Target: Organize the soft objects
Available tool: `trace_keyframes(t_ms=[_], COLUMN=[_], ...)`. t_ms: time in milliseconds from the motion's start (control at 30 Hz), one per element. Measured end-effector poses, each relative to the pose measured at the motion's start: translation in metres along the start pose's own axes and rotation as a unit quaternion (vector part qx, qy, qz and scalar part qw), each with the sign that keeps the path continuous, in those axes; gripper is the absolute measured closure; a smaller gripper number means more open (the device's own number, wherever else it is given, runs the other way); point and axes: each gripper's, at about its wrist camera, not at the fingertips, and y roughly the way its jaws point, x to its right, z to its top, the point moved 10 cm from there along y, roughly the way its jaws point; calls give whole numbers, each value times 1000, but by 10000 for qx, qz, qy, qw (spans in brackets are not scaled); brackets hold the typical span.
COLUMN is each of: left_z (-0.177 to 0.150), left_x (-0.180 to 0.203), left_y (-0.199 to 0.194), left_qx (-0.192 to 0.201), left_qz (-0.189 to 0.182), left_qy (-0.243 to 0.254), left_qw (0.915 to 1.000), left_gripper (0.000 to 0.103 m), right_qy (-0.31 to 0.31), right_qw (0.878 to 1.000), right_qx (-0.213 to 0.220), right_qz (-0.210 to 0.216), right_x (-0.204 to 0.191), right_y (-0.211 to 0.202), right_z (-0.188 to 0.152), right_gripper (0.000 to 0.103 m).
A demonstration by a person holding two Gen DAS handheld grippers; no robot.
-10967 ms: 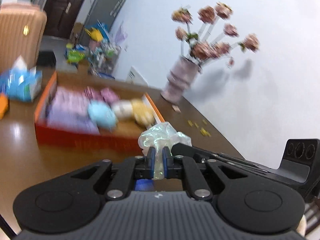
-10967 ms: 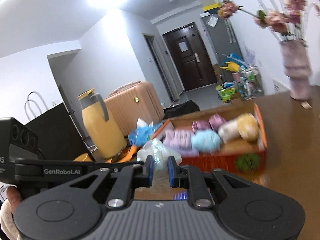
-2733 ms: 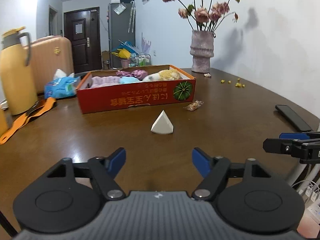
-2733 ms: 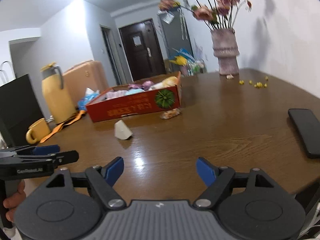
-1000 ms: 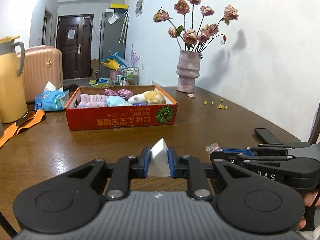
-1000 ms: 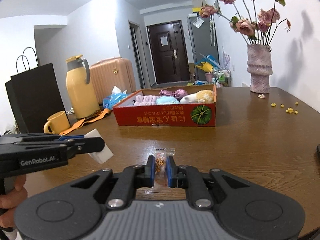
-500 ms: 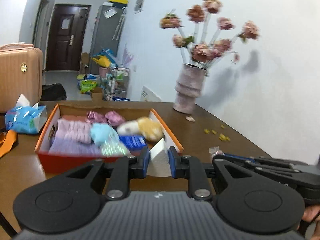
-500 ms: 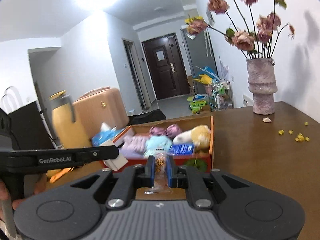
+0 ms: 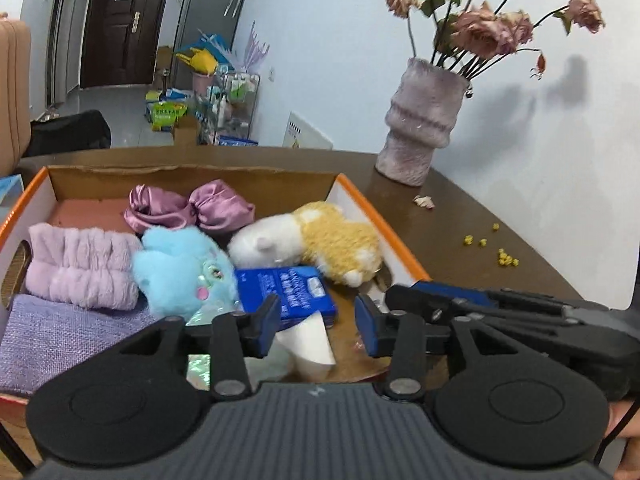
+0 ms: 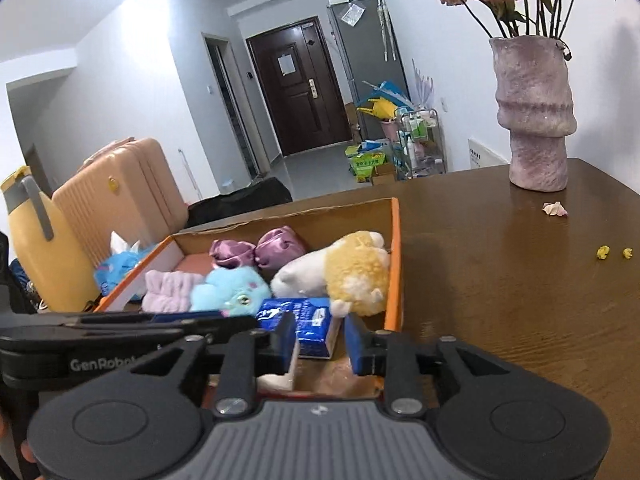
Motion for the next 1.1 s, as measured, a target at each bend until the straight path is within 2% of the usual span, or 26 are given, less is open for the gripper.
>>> trace_keyframes(t_ms=[167,333,400,467,533,567,600,700,767,833,867,933,1100], left_z=[10,25,31,35,37,39,39,33,22,10,1,-14,-43], left_x=[-10,-8,-7,-6,-6,-6,-7,-8,-11,-13,-14,-17,-17], left_y=[-11,-51,-72,-97,-121,-135,-149,-189,-213,-230,-237,-248,-274], left_qx=[134,397,554,717,924,1090,1266,1704,1921,2066,2103,2095,2082], left_qz=[138,417,579,787,971,1056,1158,1526,1615,1611,1628,1657,1600], left_qy=[13,296,452,583,698,759,817,999,987,933,914,896,899], left_qw=[9998,9979,9958,9926,9885,9855,9818,9683,9629,9606,9596,9595,9607], left_gripper=[50,46,42,39,29,19,14,4,1,0,0,0,0], right_qy=[16,-83,-199,-389,-622,-743,-871,-1068,-1157,-1285,-1379,-1487,-1277], right_qw=[9998,9993,9988,9979,9963,9952,9938,9907,9863,9779,9726,9686,9716], right_qx=[172,360,447,491,538,554,582,677,983,1471,1681,1784,1733], right_qz=[-20,-40,-61,-140,-252,-314,-370,-496,-640,-742,-817,-890,-981], right_x=[3,-7,-15,-23,-32,-37,-42,-54,-62,-69,-73,-78,-87], right_y=[-4,-30,-49,-67,-86,-95,-105,-130,-150,-170,-179,-188,-207], right_z=[10,29,37,43,45,46,45,40,34,28,21,8,-20], right_gripper=[73,72,67,56,51,46,44,29,12,3,0,0,0])
